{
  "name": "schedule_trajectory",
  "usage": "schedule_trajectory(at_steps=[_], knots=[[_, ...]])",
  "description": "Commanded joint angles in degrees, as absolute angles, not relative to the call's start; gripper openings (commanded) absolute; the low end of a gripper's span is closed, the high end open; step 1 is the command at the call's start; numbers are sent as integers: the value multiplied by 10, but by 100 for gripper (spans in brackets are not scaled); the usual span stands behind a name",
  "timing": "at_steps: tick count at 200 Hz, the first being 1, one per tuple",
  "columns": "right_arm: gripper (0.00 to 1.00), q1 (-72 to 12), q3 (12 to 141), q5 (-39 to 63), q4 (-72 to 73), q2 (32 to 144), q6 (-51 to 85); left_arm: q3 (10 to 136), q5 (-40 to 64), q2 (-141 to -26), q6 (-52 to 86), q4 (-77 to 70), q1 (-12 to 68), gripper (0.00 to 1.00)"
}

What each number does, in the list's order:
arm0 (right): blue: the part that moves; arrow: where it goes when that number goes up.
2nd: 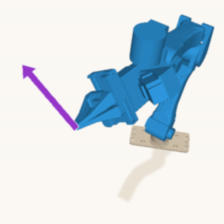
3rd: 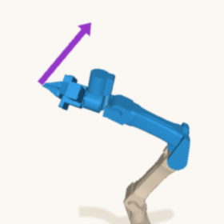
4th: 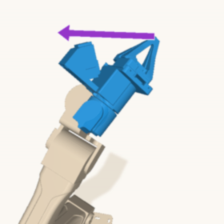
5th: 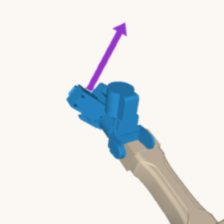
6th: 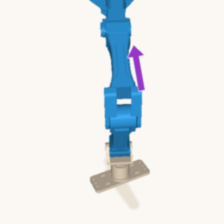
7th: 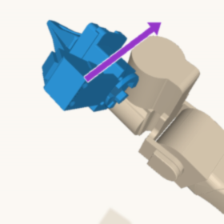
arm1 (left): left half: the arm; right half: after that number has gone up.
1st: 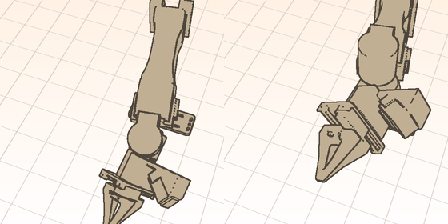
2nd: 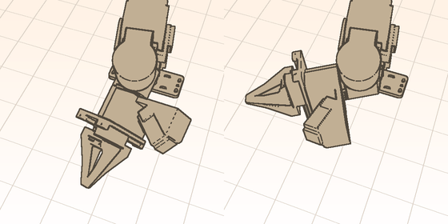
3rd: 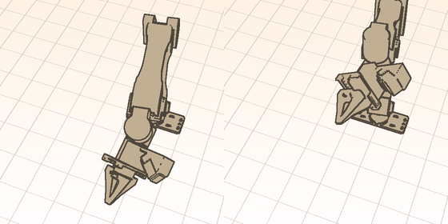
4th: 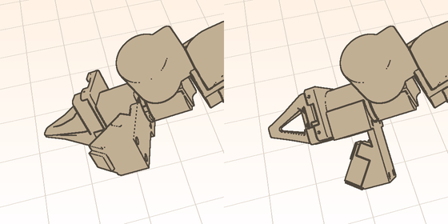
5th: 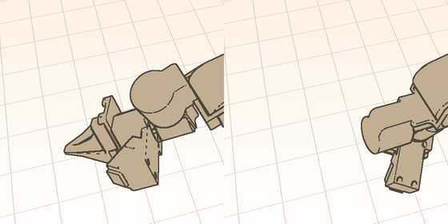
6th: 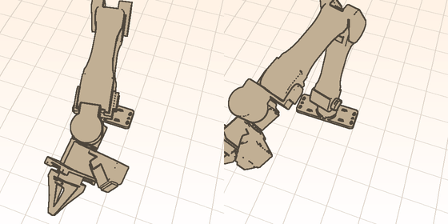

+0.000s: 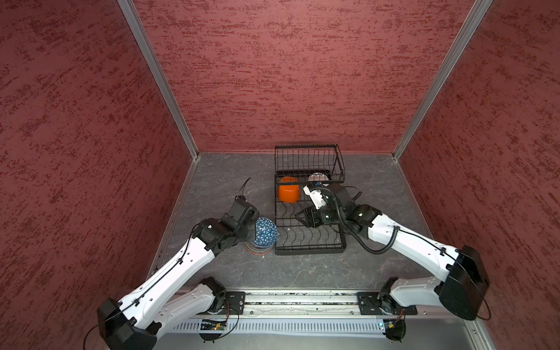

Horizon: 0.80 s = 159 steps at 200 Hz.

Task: Load bowls into a dish rack
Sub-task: Pick up the bowl from the stack of bowls, then place the bowl in the dish rack.

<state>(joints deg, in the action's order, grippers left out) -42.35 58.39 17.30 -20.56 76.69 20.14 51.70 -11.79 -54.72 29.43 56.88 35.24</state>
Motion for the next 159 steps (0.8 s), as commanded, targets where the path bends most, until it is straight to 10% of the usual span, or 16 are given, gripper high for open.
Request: schedule_trajectory(at_steps=[1, 159], knots=[[61, -430, 605, 176, -220, 770, 210, 521, -115, -534, 285, 542, 349, 0], [51, -511, 673, 142, -214, 860, 240, 503, -119, -494, 282, 534, 348, 0]])
